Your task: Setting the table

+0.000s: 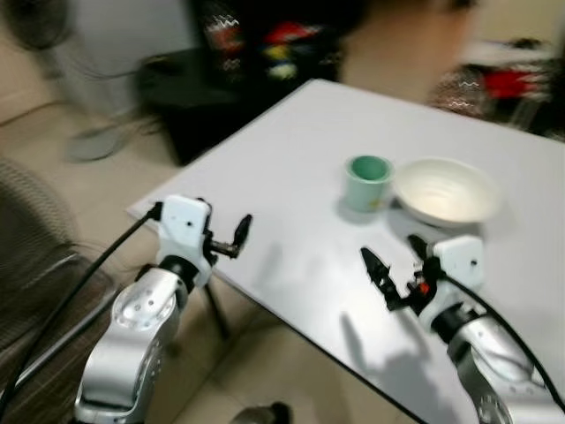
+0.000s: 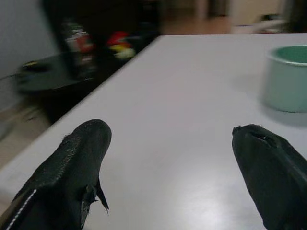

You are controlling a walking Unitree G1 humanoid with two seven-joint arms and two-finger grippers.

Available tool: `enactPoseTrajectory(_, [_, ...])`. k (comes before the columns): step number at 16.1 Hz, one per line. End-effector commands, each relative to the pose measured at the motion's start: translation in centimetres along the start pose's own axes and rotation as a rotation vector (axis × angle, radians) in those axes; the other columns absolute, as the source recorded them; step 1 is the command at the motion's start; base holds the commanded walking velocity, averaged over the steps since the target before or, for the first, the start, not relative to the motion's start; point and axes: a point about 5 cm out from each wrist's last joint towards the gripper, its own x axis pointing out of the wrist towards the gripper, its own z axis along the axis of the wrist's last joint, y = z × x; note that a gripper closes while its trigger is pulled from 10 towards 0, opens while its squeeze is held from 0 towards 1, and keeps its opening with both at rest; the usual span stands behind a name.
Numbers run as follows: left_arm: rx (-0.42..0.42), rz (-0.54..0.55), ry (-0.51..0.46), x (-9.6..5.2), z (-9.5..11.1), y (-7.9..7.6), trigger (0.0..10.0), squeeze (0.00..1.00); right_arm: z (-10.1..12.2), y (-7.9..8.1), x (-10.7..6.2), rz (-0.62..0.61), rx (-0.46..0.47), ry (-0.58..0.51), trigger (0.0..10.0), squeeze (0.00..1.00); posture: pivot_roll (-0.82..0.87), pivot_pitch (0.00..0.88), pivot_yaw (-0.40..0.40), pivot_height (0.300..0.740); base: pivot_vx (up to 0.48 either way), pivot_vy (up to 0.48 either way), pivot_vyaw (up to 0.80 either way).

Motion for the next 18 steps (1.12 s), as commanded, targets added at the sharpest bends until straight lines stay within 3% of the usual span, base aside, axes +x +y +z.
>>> enactPoseTrajectory(1, [0.020, 0.053, 0.005, -0.4, -0.1, 1.2, 10.0, 0.00, 0.1, 0.2, 0.6, 0.007, -0.012, 0.001, 10.0, 1.00, 0.03, 0.000, 0.067, 0.740, 0.000, 0.000, 0.80])
enactPoseTrajectory(6, [0.059, 0.067, -0.007, -0.6, 0.1, 0.8, 10.0, 0.00, 0.1, 0.0, 0.9, 0.013, -0.008, 0.033, 10.0, 1.00, 0.07, 0.000, 0.011, 0.740, 0.000, 0.000, 0.80])
enactPoseTrajectory(11, [0.082, 0.050, 0.002, -1.1, -0.2, 0.5, 10.0, 0.00, -0.1, 0.7, 1.3, 0.042, 0.025, 0.058, 10.0, 1.00, 0.08, 0.000, 0.010, 0.740, 0.000, 0.000, 0.80])
enactPoseTrajectory(18, [0.081, 0.032, -0.012, 0.4, 0.4, 0.5, 10.0, 0.00, -0.7, 0.5, 0.7, -0.032, 0.074, 0.045, 10.0, 1.00, 0.03, 0.000, 0.073, 0.740, 0.000, 0.000, 0.80])
